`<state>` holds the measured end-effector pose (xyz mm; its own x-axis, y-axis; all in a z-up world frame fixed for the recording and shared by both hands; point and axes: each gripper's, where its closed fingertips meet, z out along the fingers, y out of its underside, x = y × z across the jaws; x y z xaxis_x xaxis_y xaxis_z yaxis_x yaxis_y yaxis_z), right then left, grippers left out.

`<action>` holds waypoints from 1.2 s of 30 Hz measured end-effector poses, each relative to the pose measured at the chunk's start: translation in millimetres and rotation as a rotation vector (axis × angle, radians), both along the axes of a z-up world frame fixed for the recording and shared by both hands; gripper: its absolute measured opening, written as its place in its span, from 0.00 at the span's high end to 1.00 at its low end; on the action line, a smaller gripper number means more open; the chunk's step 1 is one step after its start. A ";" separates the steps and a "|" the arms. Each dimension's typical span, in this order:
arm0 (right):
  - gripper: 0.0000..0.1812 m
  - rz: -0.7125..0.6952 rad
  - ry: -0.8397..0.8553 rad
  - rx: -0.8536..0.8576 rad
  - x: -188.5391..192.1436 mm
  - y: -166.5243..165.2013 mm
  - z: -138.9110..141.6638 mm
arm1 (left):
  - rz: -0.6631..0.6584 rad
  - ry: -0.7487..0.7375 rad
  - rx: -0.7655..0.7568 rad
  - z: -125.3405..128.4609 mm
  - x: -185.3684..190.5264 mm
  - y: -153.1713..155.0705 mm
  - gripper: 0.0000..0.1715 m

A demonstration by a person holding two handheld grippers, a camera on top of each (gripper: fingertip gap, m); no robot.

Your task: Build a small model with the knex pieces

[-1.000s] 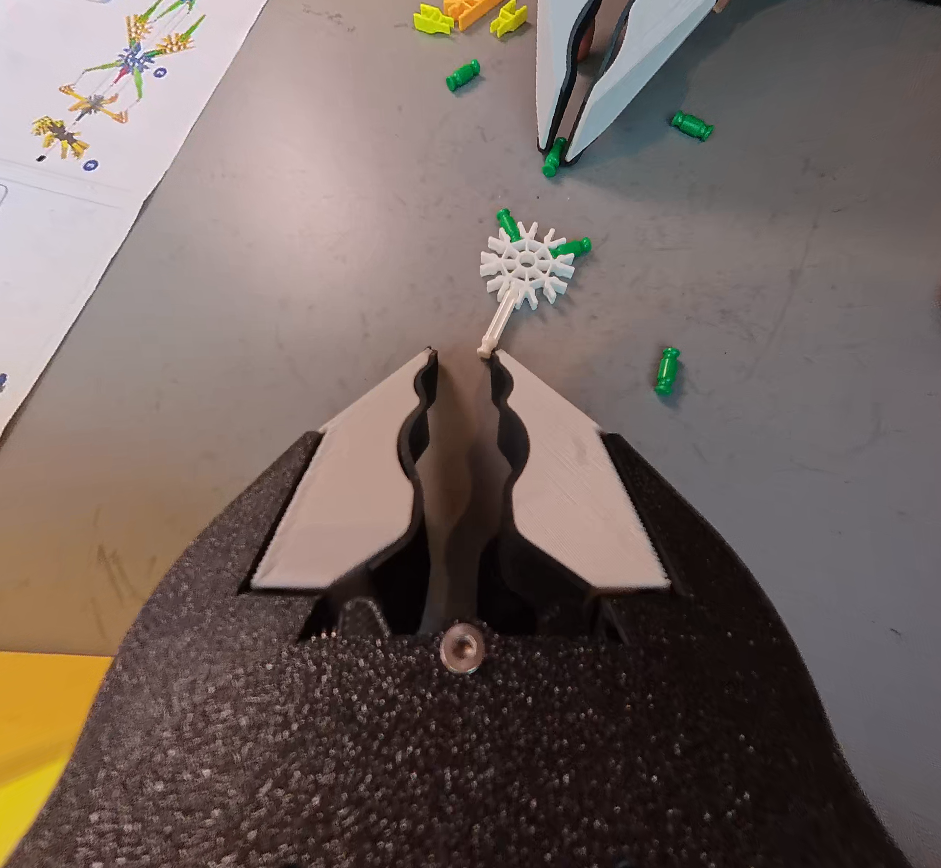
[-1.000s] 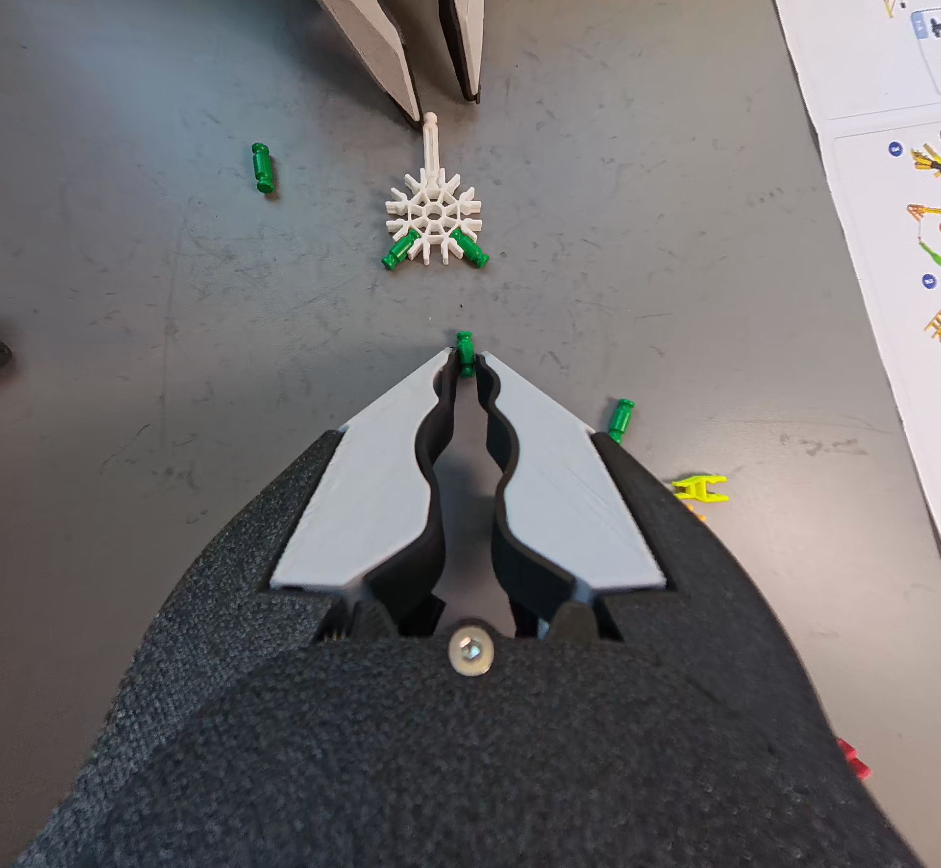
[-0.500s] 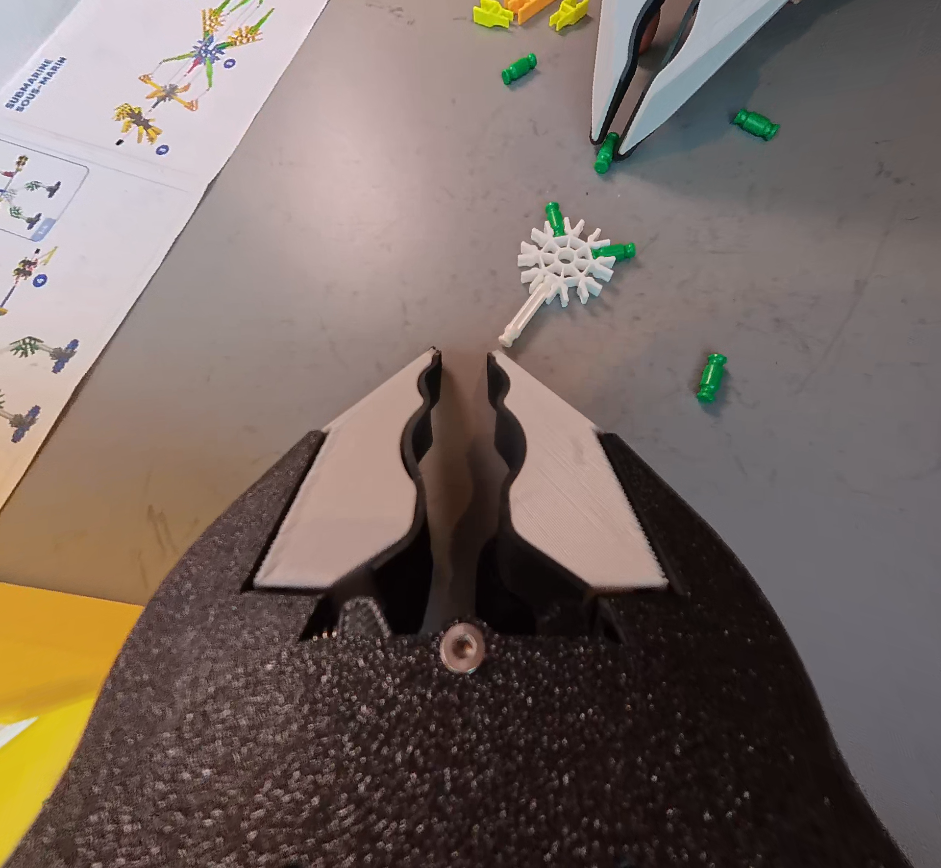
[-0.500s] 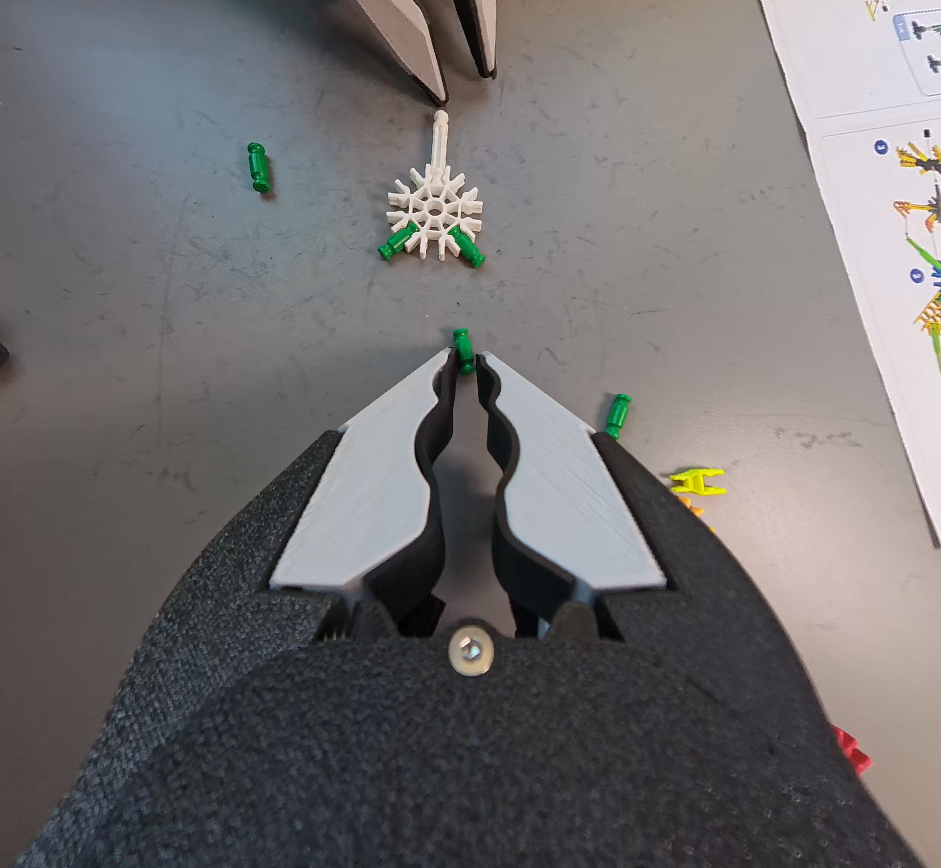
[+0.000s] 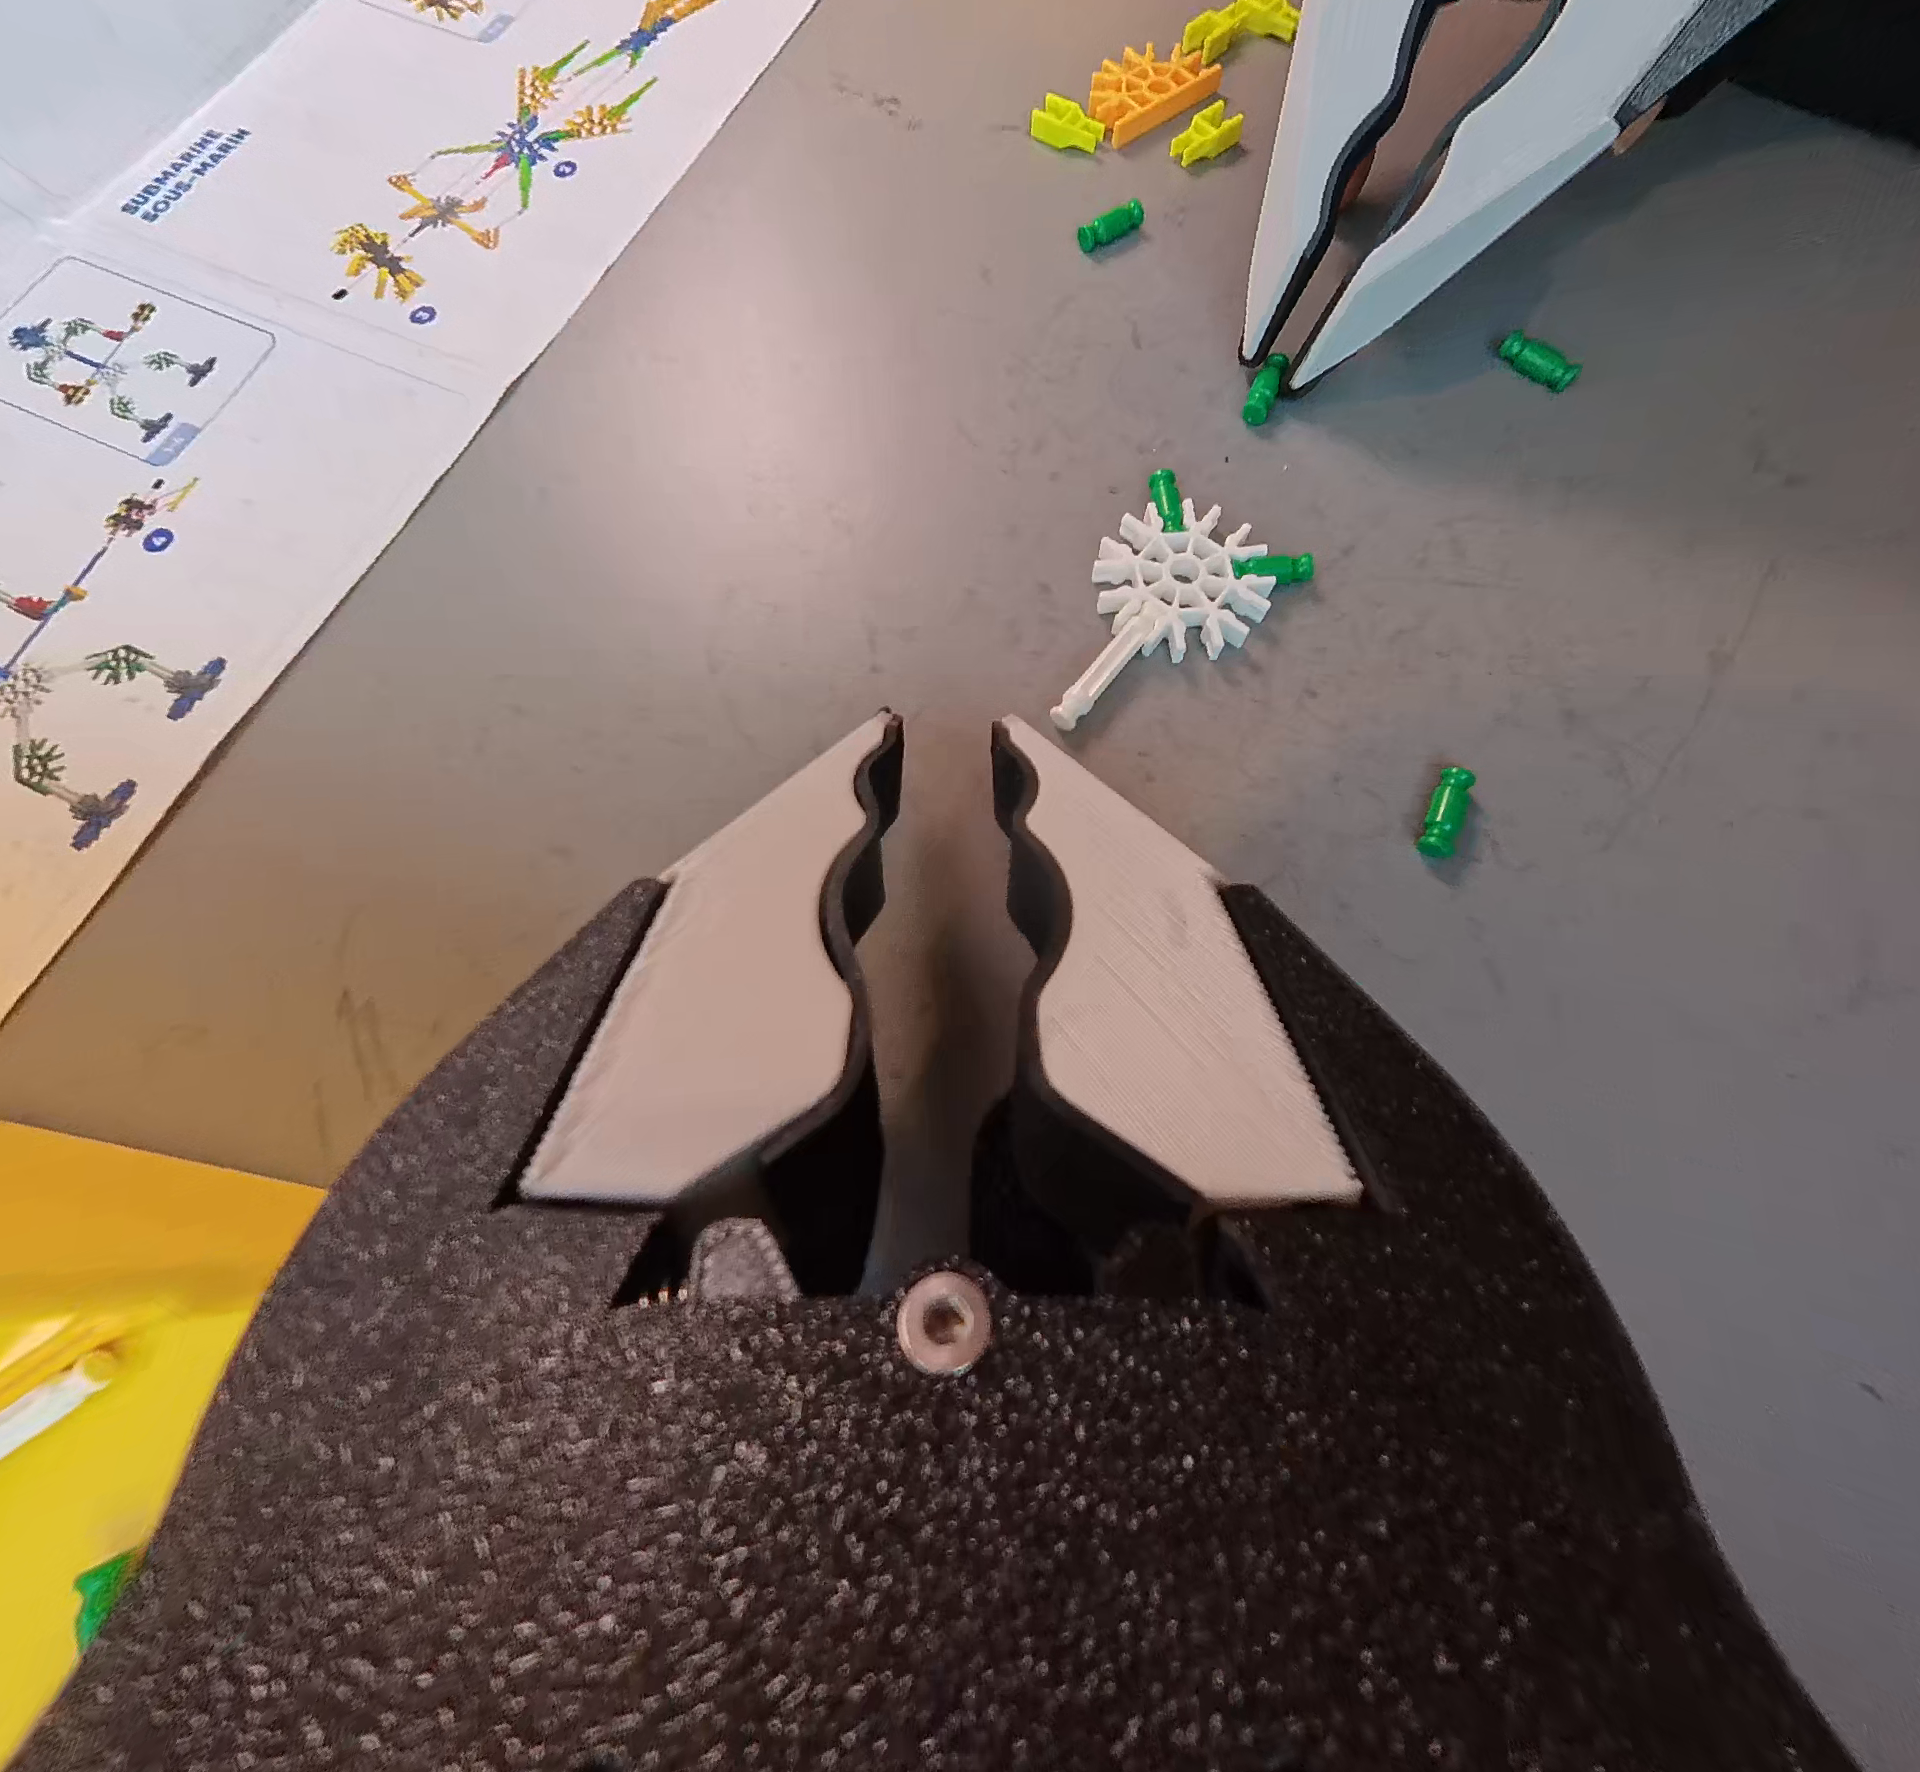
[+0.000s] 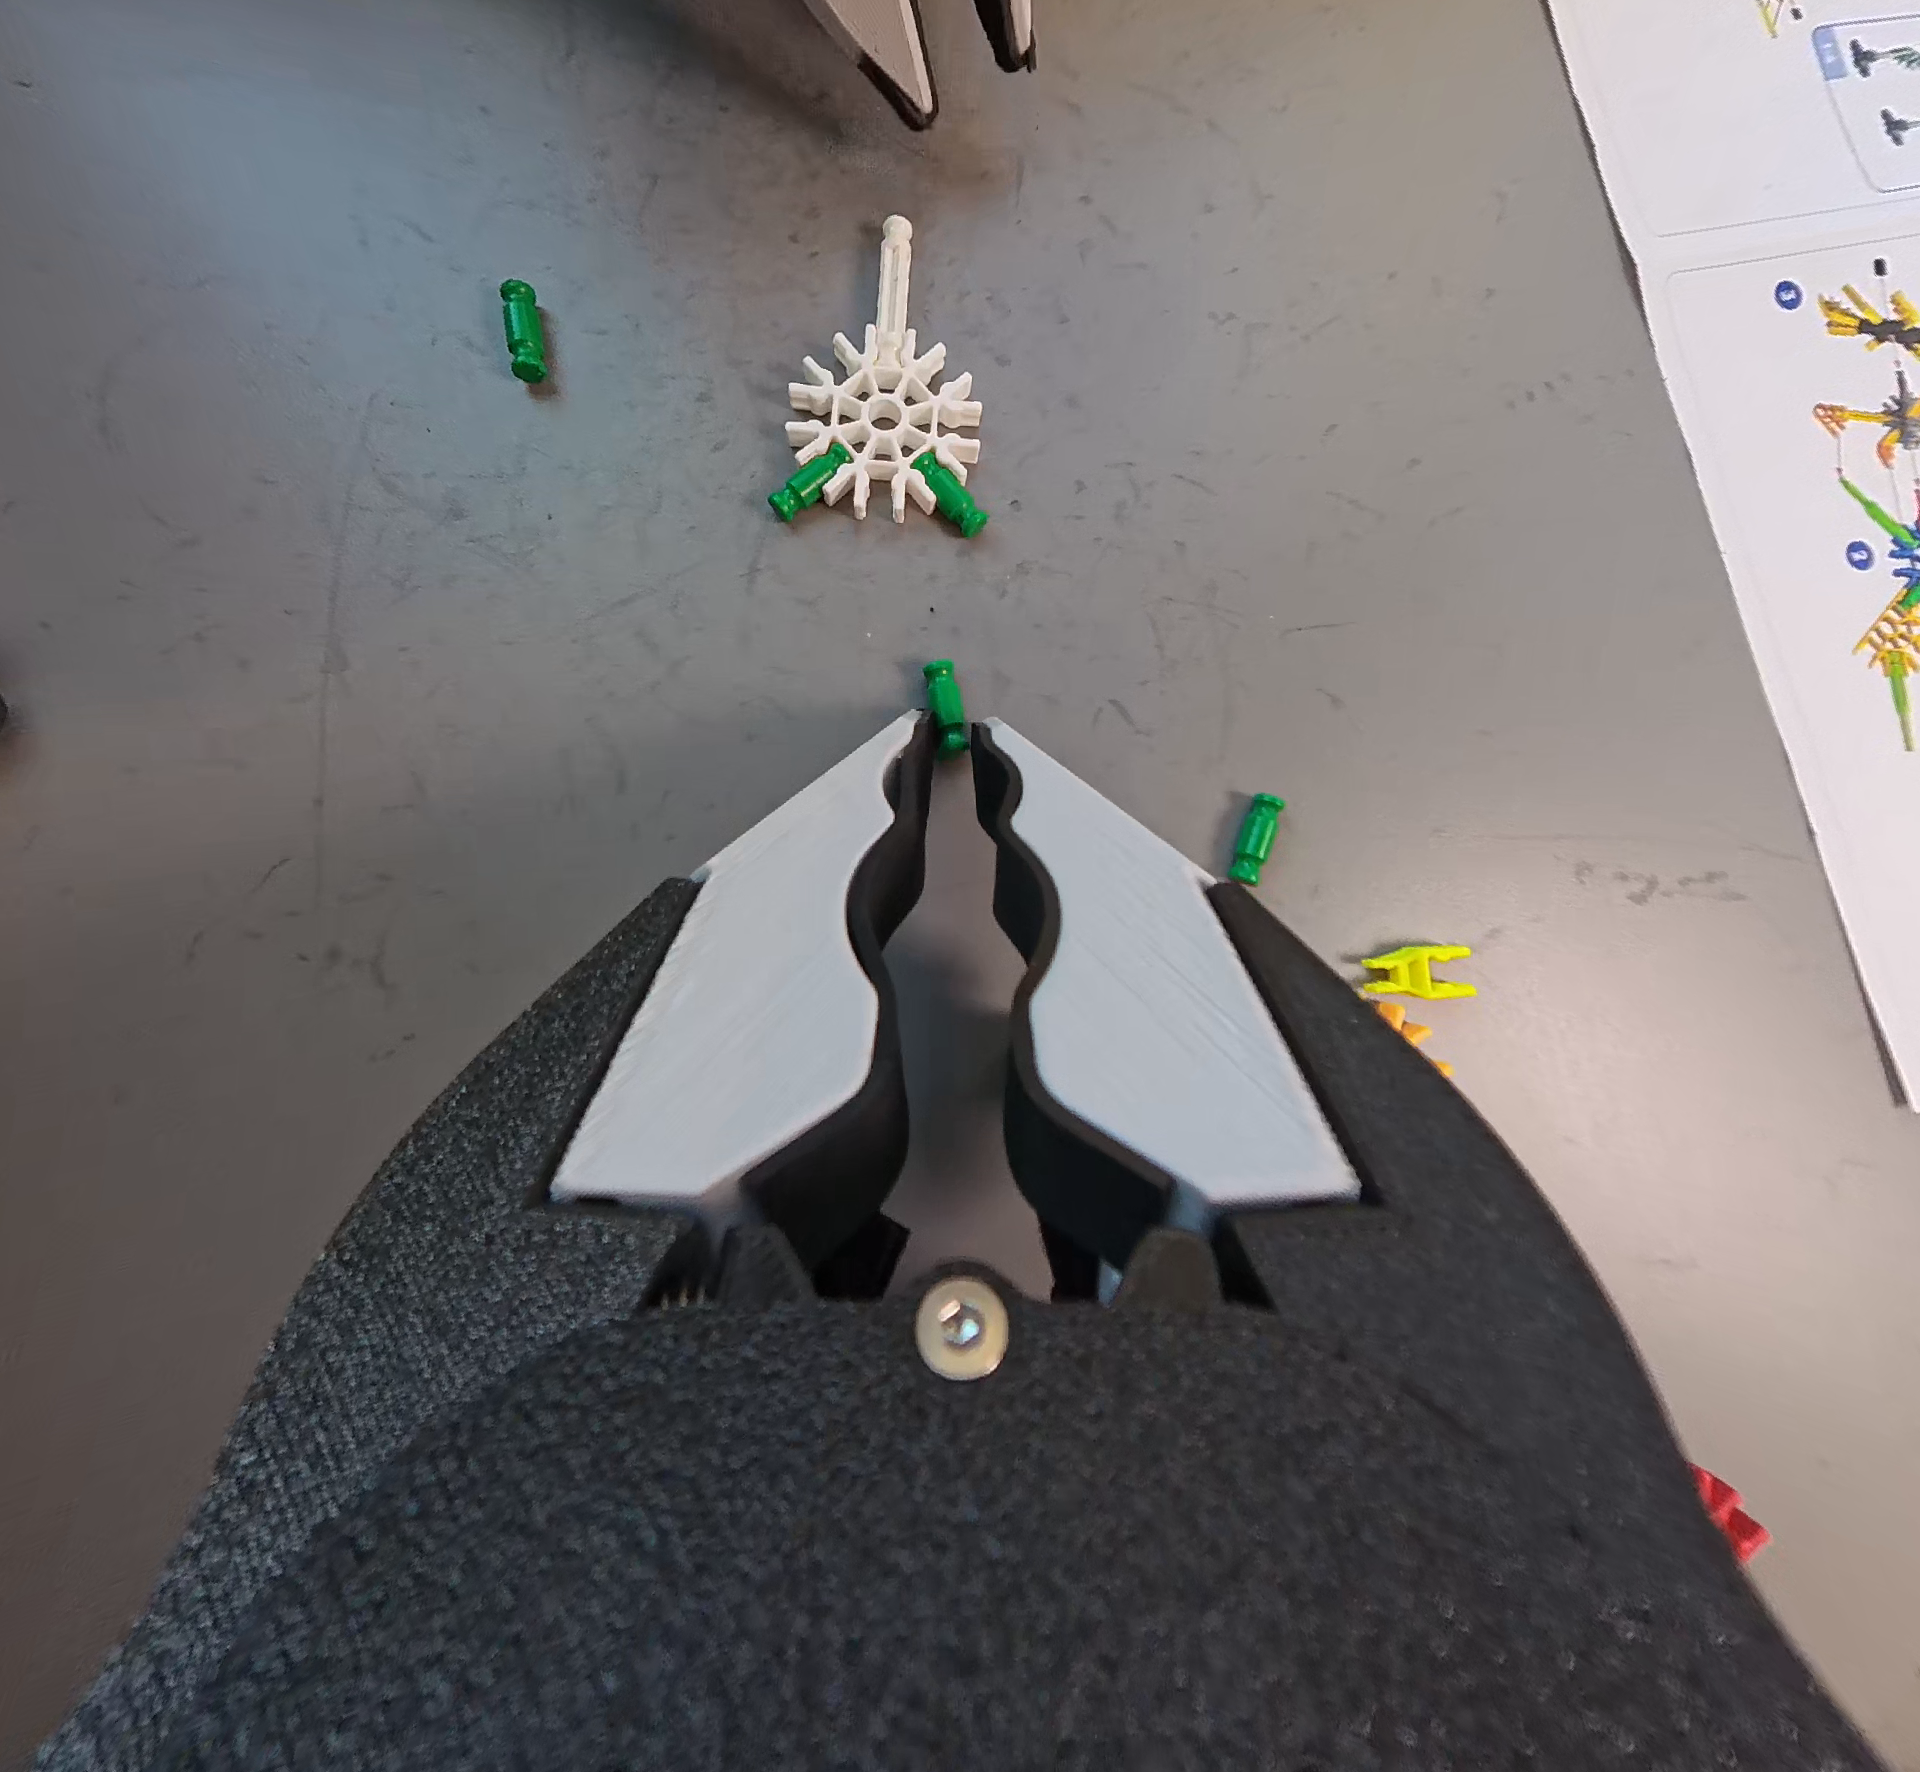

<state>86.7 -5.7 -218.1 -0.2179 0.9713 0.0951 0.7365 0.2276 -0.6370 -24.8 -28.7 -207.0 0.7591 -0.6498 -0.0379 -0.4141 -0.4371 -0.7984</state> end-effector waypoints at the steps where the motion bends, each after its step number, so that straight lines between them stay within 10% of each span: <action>1: 0.97 0.000 0.000 -0.001 0.1 0.1 0.0 | 0.004 -0.019 0.008 3.3 -0.1 0.3 0.90; 36: 0.97 -0.001 -0.011 -0.001 3.4 -0.1 -0.4 | 0.011 -0.006 0.054 7.0 2.3 2.9 0.87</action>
